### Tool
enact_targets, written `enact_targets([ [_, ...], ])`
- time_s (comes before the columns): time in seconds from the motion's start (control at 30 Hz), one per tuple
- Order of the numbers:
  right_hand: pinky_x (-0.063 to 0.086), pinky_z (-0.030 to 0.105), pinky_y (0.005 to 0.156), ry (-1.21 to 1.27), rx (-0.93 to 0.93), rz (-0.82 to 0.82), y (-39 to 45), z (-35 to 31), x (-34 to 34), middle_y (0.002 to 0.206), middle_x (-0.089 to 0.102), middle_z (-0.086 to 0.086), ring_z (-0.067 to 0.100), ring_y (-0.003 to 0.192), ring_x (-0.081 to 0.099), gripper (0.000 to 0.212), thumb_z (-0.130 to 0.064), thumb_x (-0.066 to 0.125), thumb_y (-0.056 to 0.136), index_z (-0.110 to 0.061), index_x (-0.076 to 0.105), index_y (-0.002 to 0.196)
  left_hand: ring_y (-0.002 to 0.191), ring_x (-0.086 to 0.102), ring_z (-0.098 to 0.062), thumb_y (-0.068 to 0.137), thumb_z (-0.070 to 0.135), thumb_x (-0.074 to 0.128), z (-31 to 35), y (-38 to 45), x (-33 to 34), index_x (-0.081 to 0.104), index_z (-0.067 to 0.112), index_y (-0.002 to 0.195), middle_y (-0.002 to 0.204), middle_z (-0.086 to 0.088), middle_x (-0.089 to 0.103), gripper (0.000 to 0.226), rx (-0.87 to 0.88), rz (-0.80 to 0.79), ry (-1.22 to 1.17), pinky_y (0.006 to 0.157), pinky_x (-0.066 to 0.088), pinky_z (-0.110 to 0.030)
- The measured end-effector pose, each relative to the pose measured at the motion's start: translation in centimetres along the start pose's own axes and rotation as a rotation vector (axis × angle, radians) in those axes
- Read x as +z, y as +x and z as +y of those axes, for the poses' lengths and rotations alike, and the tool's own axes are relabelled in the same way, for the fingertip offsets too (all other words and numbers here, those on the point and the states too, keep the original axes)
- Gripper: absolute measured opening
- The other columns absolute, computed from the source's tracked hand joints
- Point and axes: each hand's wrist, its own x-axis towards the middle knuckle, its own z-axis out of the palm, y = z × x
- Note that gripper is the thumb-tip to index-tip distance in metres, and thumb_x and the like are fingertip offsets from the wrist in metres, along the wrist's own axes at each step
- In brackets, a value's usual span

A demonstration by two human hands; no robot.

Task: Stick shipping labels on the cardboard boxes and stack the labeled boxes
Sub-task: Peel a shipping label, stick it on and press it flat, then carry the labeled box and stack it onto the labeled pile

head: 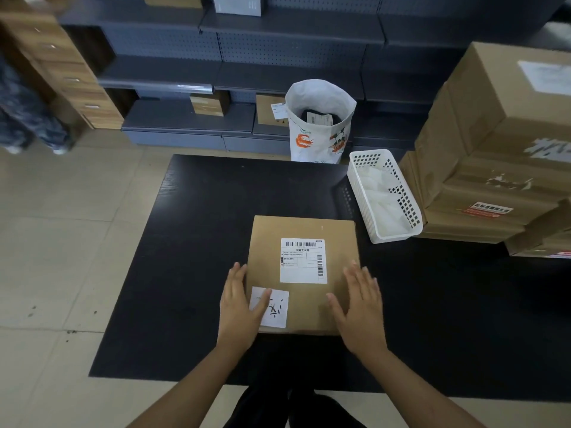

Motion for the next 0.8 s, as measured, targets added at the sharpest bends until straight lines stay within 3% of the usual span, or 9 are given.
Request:
enact_targets([
  [0.13, 0.029, 0.045, 0.114, 0.316, 0.379, 0.079, -0.1, 0.8, -0.5, 0.155, 0.028, 0.003, 0.02, 0.143, 0.022, 0.076, -0.054, 0.055, 0.088, -0.022, 0.024, 0.149, 0.132, 0.042, -0.017, 0.084, 0.05, 0.064, 0.0, -0.3, 0.2, 0.023, 0.026, 0.148, 0.149, 0.002, 0.035, 0.08, -0.278, -0.02, -0.239, 0.105, 0.042, -0.041],
  [0.23, 0.032, 0.045, 0.112, 0.553, 0.542, 0.047, 0.0, 1.0, 0.1, 0.154, 0.032, 0.005, 0.023, 0.141, 0.028, 0.079, -0.054, 0.058, 0.086, -0.021, 0.025, 0.15, 0.11, 0.059, -0.012, 0.086, 0.045, 0.065, 0.2, -0.7, 1.0, 0.033, 0.025, 0.143, 0.13, 0.003, 0.053, 0.068, -0.345, -0.027, -0.335, 0.084, 0.053, -0.027],
  [0.3, 0.036, 0.043, 0.109, 0.633, 0.568, 0.015, 0.1, 1.0, 0.6, 0.15, 0.038, 0.006, 0.024, 0.136, 0.038, 0.077, -0.053, 0.059, 0.087, -0.019, 0.028, 0.149, 0.1, 0.061, -0.006, 0.088, 0.036, 0.065, 0.8, -1.0, 1.5, 0.037, 0.024, 0.139, 0.12, 0.006, 0.058, 0.06, -0.364, -0.015, -0.368, 0.072, 0.05, -0.016],
  [0.4, 0.042, 0.039, 0.1, 0.652, 0.563, -0.039, -0.3, 0.8, 1.0, 0.14, 0.049, 0.005, 0.024, 0.124, 0.05, 0.068, -0.048, 0.058, 0.09, -0.018, 0.033, 0.146, 0.093, 0.06, 0.0, 0.089, 0.03, 0.066, 1.1, -1.9, 1.7, 0.037, 0.023, 0.139, 0.112, 0.01, 0.058, 0.058, -0.385, 0.007, -0.401, 0.064, 0.049, -0.011],
  [0.8, 0.047, 0.042, 0.097, 0.551, 0.53, 0.07, -2.7, -0.7, 1.2, 0.129, 0.058, 0.003, 0.021, 0.115, 0.055, 0.069, -0.058, 0.055, 0.086, -0.02, 0.042, 0.141, 0.087, 0.059, 0.001, 0.089, 0.029, 0.066, 0.6, -3.9, 0.2, 0.041, 0.021, 0.137, 0.102, 0.014, 0.058, 0.054, -0.399, 0.07, -0.364, 0.062, 0.046, -0.011],
])
